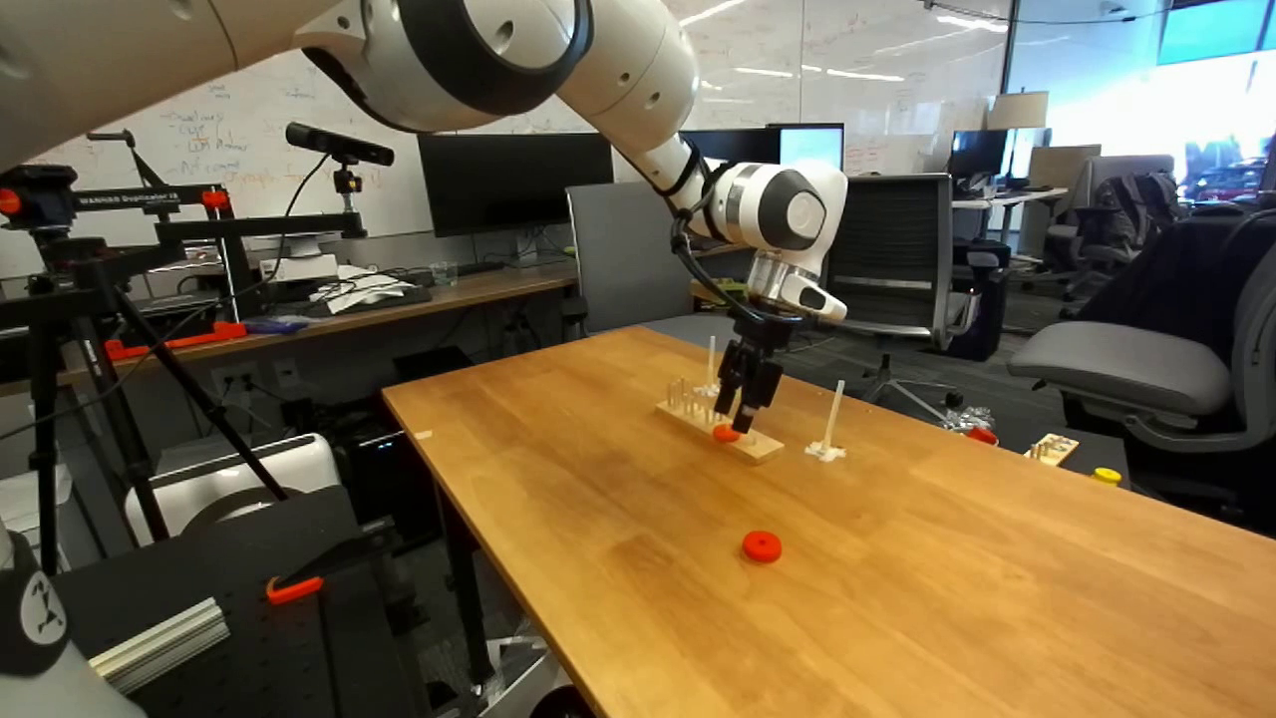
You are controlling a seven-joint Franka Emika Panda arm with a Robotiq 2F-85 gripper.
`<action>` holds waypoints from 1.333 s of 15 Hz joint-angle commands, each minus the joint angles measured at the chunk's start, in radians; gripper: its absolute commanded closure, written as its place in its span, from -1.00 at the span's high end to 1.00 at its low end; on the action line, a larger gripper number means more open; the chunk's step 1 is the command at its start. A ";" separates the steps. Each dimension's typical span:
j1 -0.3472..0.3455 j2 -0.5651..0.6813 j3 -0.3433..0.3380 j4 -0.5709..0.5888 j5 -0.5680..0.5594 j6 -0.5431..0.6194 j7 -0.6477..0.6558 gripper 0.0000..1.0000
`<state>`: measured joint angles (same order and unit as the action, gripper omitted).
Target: Put the orange ring on the wooden platform
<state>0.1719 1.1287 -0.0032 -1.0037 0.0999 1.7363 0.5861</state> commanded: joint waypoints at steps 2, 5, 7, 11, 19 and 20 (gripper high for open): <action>0.011 -0.110 -0.015 -0.102 -0.021 0.030 0.004 1.00; 0.014 -0.169 -0.018 -0.162 -0.028 0.113 0.018 1.00; 0.019 -0.206 -0.022 -0.207 -0.031 0.184 0.029 1.00; 0.033 -0.274 -0.030 -0.295 -0.029 0.281 0.039 1.00; 0.031 -0.308 -0.014 -0.328 -0.016 0.273 0.020 1.00; 0.031 -0.314 -0.013 -0.334 -0.016 0.272 0.020 1.00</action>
<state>0.2011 0.8129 -0.0150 -1.3415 0.0829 2.0114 0.6063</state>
